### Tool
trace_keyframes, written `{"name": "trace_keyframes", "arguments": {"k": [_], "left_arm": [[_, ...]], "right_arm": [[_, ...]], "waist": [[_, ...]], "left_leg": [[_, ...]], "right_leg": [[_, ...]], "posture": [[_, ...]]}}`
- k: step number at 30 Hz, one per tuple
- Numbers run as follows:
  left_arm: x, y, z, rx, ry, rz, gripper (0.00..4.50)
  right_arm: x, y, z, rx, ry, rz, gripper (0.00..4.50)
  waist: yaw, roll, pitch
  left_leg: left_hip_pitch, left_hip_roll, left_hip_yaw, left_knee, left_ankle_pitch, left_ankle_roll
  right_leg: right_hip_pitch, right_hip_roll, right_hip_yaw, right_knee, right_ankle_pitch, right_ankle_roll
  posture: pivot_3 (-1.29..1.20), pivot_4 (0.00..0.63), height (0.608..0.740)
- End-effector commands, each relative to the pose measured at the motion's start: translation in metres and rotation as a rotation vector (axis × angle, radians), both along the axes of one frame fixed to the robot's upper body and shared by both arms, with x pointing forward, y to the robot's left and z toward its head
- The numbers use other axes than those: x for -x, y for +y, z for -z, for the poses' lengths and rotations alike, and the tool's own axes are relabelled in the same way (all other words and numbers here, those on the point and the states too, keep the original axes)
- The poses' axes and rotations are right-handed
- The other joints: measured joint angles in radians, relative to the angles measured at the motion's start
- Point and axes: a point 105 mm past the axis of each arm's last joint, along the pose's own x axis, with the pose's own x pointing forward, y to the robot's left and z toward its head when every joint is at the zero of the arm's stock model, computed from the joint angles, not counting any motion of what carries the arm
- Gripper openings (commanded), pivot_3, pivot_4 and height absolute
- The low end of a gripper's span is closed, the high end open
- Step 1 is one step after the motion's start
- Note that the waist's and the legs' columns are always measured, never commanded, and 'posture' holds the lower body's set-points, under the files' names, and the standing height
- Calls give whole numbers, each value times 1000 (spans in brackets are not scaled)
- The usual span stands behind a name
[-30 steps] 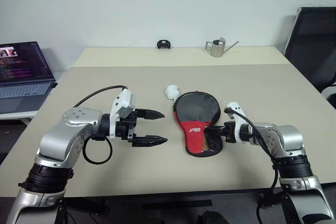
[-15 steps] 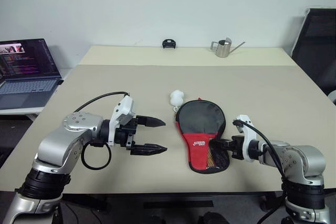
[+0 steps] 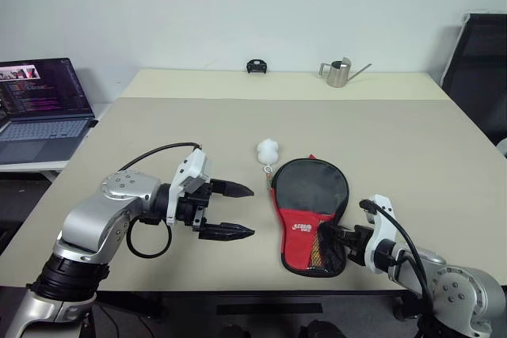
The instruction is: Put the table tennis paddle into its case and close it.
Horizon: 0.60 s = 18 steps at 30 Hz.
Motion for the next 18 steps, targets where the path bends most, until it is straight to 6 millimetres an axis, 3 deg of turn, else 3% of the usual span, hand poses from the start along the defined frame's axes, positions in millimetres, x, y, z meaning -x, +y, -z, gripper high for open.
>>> {"name": "trace_keyframes", "arguments": {"k": [1, 11, 18], "left_arm": [[7, -2, -7, -13, -38, 52, 4500], [19, 4, 0, -61, -9, 121, 4500], [17, 2, 0, -56, -18, 106, 4500]], "right_arm": [[10, -4, 0, 7, 3, 2, 36], [18, -13, 0, 37, 20, -48, 36], [15, -4, 0, 21, 27, -70, 36]], "waist": [[0, 0, 0], [0, 0, 0], [-1, 0, 0]], "left_leg": [[0, 0, 0, 0, 0, 0], [0, 0, 0, 0, 0, 0], [0, 0, 0, 0, 0, 0]], "right_leg": [[0, 0, 0, 0, 0, 0], [1, 0, 0, -1, 0, 0], [1, 0, 0, -1, 0, 0]], "posture": [[0, 150, 740], [0, 150, 740], [0, 150, 740]]}}
